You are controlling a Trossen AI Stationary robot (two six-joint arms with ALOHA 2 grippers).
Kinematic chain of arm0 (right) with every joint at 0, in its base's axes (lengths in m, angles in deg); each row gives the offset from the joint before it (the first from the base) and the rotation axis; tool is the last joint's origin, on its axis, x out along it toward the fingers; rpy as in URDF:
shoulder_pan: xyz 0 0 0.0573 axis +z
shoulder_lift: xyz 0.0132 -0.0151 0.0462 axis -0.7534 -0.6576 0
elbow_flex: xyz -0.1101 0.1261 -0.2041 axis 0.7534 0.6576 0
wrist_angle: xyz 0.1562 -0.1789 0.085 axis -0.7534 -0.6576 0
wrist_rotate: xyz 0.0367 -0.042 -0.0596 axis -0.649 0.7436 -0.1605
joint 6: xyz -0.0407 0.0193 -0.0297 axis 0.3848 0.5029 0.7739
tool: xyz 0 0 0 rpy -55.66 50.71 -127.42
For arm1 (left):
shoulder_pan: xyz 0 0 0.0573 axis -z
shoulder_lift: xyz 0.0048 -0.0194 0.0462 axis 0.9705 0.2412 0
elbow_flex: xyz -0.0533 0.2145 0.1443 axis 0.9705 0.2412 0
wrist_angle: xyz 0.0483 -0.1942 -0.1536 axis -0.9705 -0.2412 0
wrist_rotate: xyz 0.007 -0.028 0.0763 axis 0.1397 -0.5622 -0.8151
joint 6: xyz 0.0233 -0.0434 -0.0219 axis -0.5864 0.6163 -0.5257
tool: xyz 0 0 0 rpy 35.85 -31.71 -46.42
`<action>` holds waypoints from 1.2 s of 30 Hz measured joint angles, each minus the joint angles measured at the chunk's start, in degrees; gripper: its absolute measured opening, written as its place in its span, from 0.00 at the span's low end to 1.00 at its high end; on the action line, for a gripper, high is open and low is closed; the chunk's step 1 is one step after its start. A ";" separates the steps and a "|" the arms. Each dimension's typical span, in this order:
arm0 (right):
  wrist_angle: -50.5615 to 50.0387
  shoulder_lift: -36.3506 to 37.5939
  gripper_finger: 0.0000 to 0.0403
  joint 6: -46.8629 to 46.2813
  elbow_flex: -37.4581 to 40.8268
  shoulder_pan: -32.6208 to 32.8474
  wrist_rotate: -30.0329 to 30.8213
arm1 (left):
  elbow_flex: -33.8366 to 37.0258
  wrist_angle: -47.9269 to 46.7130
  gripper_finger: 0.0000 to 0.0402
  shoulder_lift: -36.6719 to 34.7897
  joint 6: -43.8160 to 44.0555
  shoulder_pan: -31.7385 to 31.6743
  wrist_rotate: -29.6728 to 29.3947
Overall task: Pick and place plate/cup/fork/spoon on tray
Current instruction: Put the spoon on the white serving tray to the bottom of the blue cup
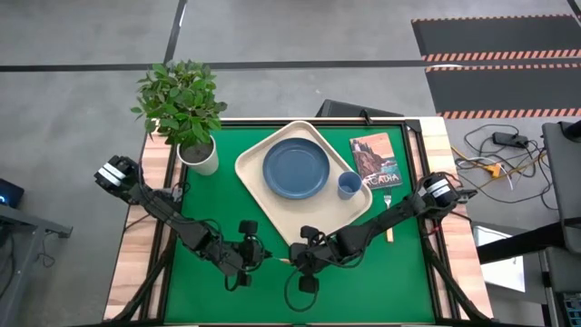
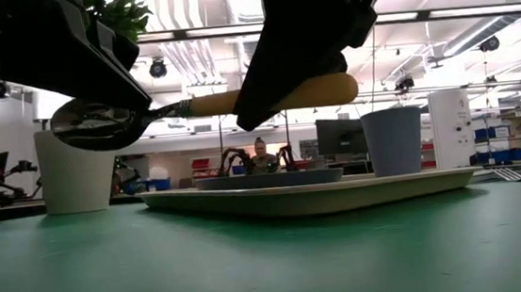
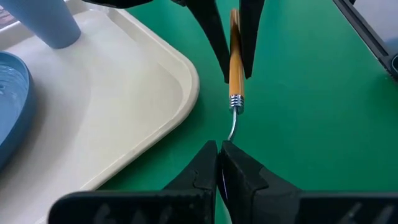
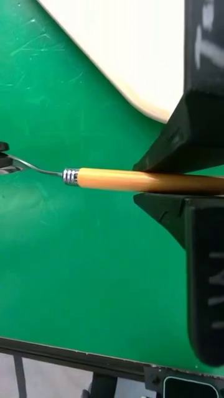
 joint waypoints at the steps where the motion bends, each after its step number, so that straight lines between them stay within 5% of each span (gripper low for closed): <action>1: -0.03 0.00 0.07 0.09 0.00 0.00 -0.11 | 0.00 0.02 0.00 0.00 0.00 0.00 0.00; 9: -0.26 0.04 0.07 1.17 0.22 0.04 -0.22 | -0.02 0.04 0.01 -0.86 -0.10 -0.12 0.76; 25: -8.07 2.34 0.07 3.83 0.84 0.72 -0.63 | 0.04 -0.22 0.32 -6.04 -2.02 -0.11 0.46; 36: -11.76 14.36 0.07 -0.05 9.36 5.03 13.33 | 1.53 0.29 0.32 -13.87 -3.86 -0.11 -1.24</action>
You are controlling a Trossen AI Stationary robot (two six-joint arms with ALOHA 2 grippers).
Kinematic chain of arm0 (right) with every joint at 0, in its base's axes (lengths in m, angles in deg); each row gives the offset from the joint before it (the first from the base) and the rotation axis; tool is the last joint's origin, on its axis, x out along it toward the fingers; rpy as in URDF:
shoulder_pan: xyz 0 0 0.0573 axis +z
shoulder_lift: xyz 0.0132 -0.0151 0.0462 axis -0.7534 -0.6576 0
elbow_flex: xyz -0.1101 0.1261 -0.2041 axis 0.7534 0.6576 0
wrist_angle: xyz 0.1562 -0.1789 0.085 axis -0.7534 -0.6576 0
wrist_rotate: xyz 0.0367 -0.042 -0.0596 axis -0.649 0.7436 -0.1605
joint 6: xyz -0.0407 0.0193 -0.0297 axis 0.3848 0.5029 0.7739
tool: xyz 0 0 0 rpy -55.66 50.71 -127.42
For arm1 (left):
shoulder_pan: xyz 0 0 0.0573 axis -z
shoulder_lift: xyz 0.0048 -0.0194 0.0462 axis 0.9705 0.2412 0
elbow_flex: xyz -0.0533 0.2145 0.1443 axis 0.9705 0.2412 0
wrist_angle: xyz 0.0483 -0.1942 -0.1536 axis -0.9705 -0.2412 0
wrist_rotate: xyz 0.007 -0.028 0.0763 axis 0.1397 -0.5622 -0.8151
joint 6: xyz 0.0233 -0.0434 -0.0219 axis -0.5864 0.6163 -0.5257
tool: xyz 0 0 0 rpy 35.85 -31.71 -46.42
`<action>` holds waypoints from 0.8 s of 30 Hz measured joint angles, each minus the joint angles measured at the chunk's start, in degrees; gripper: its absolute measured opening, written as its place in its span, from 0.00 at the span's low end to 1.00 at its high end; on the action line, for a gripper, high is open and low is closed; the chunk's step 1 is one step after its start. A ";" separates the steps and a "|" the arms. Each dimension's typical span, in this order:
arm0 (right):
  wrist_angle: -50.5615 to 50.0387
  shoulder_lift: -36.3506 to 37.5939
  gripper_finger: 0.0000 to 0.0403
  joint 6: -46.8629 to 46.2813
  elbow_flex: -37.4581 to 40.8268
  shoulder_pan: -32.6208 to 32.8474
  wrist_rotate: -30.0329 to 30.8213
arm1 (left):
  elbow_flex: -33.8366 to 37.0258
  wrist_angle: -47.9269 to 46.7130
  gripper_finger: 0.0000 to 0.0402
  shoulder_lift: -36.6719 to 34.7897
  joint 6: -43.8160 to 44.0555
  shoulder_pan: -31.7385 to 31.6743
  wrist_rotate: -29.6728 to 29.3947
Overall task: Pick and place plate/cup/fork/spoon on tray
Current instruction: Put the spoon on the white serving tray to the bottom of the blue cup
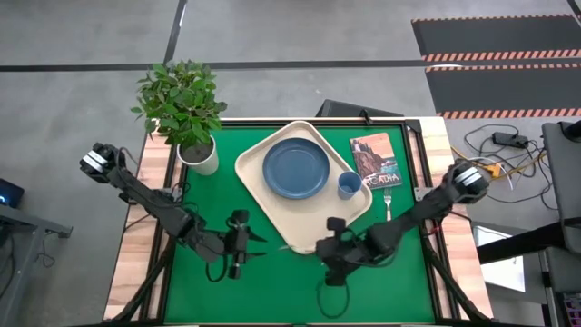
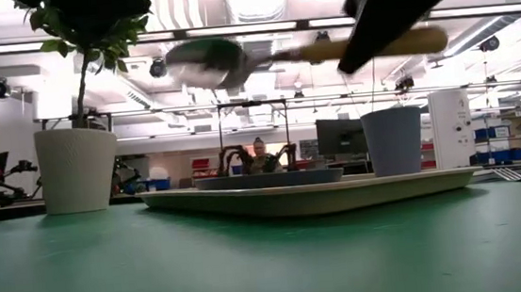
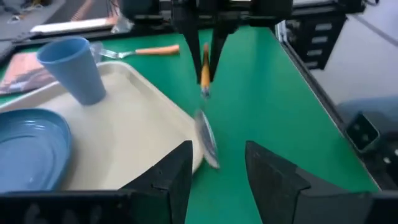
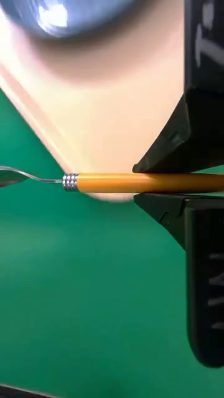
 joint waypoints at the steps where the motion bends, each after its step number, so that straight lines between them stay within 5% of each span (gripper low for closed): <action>1: 1.42 1.50 0.07 -0.09 1.59 0.35 1.78 | 0.24 -0.21 0.32 -0.52 0.03 0.00 -0.89; 12: 40.98 12.42 0.07 7.59 24.16 3.61 29.89 | 1.96 11.03 0.32 -0.03 0.04 -1.25 -11.51; 18: 76.61 6.11 0.07 24.48 30.76 3.52 38.69 | 1.99 25.67 0.32 5.50 -1.29 -4.04 -13.25; 24: 103.08 -5.01 0.07 42.94 29.11 3.50 42.87 | 2.03 43.11 0.32 12.41 -7.02 -6.32 -13.22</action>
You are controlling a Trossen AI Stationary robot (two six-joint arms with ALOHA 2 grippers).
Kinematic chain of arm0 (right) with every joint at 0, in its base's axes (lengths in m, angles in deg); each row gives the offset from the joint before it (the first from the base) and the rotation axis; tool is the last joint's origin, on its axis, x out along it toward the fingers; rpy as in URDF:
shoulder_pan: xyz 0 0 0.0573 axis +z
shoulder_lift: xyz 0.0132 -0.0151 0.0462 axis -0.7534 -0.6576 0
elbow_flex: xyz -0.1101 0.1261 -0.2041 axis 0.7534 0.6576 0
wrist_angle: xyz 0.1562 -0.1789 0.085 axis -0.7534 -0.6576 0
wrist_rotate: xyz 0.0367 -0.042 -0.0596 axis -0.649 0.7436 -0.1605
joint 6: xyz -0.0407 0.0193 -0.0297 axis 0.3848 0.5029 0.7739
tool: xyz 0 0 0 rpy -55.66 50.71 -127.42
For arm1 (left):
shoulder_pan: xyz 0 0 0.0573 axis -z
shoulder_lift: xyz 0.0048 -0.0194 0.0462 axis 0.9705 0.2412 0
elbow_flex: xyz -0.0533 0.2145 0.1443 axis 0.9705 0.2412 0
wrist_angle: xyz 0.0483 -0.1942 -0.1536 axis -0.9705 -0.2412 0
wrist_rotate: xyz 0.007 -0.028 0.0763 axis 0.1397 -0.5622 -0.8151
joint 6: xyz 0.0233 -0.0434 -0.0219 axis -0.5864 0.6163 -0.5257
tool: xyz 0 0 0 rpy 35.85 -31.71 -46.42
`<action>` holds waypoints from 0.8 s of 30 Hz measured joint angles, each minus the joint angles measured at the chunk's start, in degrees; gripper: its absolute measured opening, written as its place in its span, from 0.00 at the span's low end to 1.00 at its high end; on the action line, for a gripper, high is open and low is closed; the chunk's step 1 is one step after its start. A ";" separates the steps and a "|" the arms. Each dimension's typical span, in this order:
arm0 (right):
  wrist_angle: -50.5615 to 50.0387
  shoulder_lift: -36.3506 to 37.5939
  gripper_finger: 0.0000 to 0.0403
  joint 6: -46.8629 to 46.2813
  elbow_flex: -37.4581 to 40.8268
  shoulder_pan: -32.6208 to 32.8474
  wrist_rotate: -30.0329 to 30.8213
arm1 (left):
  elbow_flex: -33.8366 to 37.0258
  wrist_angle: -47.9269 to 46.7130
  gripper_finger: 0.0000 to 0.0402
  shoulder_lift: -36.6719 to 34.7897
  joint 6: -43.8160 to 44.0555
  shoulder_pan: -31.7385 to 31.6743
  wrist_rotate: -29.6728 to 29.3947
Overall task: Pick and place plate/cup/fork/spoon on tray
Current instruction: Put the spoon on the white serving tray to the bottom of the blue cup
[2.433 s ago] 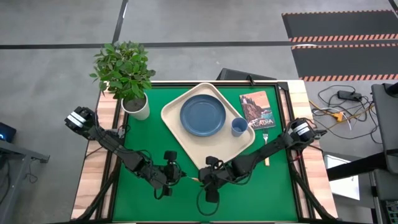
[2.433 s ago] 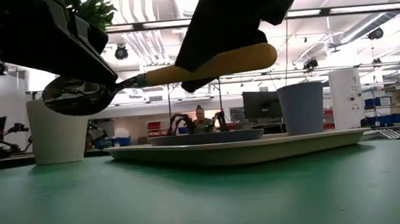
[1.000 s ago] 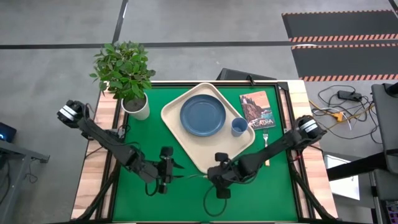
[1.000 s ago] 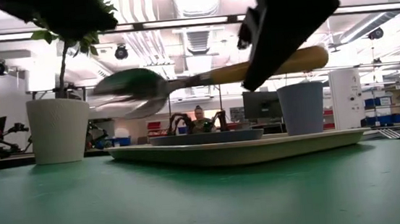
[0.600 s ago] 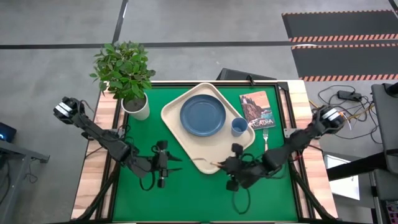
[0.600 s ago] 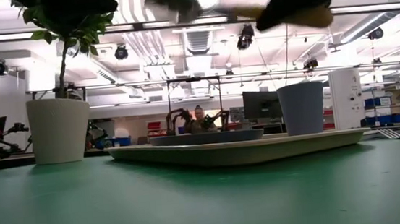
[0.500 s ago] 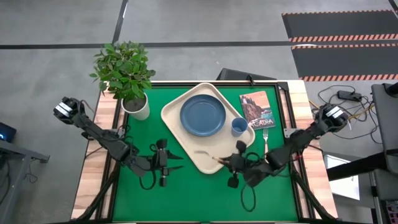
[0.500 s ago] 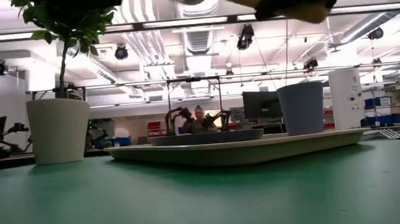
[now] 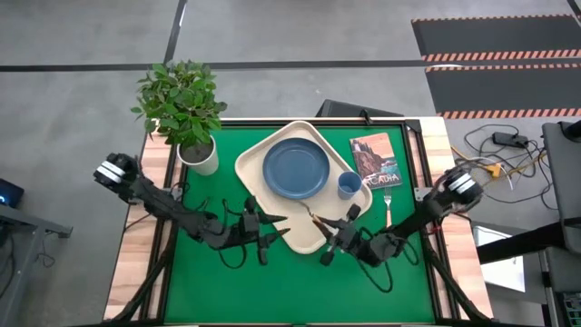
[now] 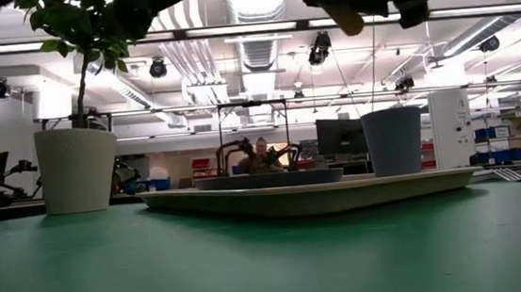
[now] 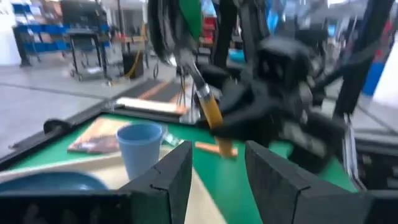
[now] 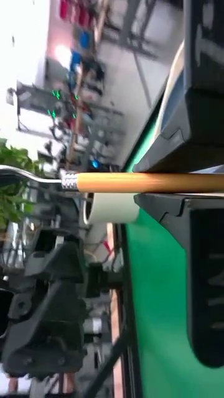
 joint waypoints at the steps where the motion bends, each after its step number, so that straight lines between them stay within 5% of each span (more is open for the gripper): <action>1: 3.02 -1.63 0.07 2.52 -0.78 0.00 0.95 | 0.00 2.65 0.32 0.95 -0.28 -0.22 0.00; 6: 13.51 -8.02 0.07 12.91 -5.82 -0.08 2.45 | -0.08 13.09 0.32 4.69 -0.35 -1.72 0.78; 12: 13.94 -11.31 0.07 18.79 -11.66 -0.52 4.65 | -0.63 18.72 0.32 8.16 -0.33 -2.88 1.99; 24: 13.24 -12.83 0.07 18.78 -14.87 -0.97 5.87 | -1.83 20.71 0.32 9.35 -0.48 -4.04 5.79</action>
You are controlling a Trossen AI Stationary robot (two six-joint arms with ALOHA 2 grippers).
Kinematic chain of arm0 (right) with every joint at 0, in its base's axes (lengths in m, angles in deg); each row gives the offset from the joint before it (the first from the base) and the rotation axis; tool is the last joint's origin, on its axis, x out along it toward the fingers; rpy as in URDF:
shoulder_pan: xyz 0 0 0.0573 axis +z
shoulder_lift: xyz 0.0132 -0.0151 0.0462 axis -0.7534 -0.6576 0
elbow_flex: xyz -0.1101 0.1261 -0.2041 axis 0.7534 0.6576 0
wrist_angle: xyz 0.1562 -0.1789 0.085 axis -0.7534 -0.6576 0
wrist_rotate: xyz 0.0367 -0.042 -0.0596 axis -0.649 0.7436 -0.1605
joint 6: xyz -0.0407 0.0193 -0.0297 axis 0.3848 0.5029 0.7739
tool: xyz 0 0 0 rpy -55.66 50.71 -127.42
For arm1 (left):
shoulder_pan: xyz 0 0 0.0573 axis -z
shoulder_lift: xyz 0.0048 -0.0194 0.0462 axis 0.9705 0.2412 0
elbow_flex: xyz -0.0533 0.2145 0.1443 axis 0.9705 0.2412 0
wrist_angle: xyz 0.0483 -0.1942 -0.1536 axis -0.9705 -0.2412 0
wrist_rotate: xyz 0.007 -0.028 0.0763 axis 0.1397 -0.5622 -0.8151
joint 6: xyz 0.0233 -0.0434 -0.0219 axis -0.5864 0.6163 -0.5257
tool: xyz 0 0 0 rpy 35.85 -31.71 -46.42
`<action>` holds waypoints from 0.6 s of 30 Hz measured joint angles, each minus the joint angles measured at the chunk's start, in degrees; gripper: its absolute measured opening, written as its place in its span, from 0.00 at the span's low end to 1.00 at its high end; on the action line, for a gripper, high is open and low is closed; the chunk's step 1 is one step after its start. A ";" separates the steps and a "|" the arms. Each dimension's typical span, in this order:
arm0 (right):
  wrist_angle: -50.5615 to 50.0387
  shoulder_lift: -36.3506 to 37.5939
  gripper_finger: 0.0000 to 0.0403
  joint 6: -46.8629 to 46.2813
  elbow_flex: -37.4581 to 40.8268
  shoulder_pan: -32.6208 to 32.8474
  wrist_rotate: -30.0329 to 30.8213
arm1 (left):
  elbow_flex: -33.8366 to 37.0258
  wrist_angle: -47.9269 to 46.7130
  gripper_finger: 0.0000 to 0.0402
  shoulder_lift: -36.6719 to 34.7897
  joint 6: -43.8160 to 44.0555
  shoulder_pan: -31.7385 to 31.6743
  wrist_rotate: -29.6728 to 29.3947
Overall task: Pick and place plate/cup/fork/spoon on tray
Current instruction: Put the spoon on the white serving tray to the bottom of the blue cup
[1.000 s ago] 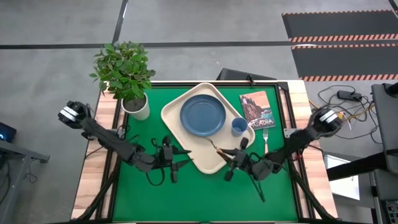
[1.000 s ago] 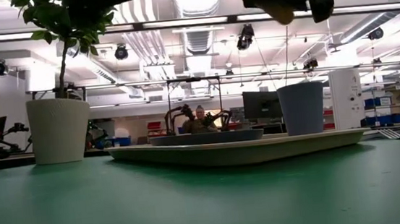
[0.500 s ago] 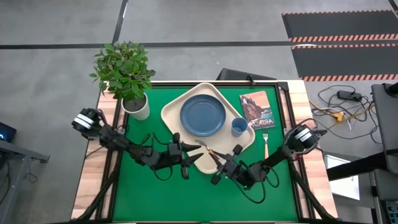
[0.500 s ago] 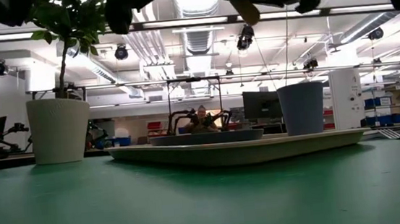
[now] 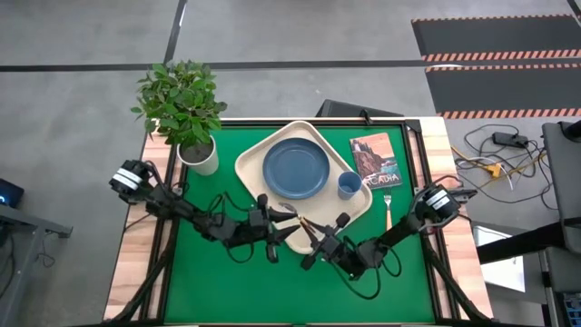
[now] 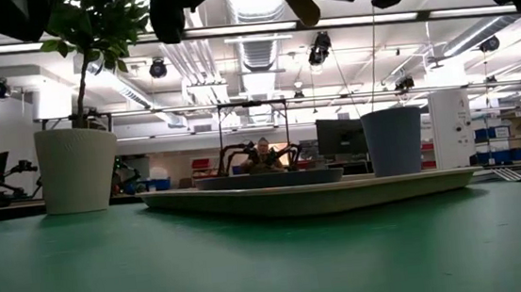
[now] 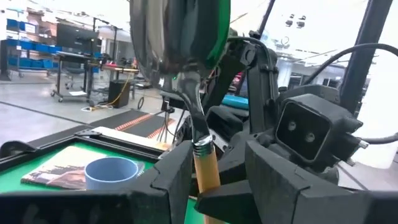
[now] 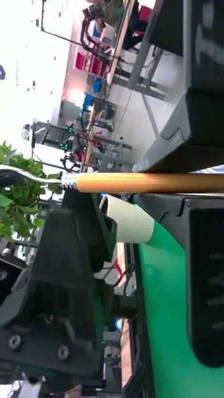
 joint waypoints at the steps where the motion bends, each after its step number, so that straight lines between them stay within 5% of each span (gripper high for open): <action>1: 0.00 0.00 0.07 -0.14 0.06 -0.08 -0.04 | -0.15 0.02 0.32 0.00 0.00 -0.20 0.02; 10: -0.07 0.00 0.07 -1.68 0.64 -0.44 -0.02 | -2.32 0.42 0.31 1.22 -1.47 -1.43 -0.45; 18: -0.07 0.00 0.07 -2.77 0.87 -0.54 0.72 | -3.53 0.49 0.12 3.82 -1.23 -2.04 -0.93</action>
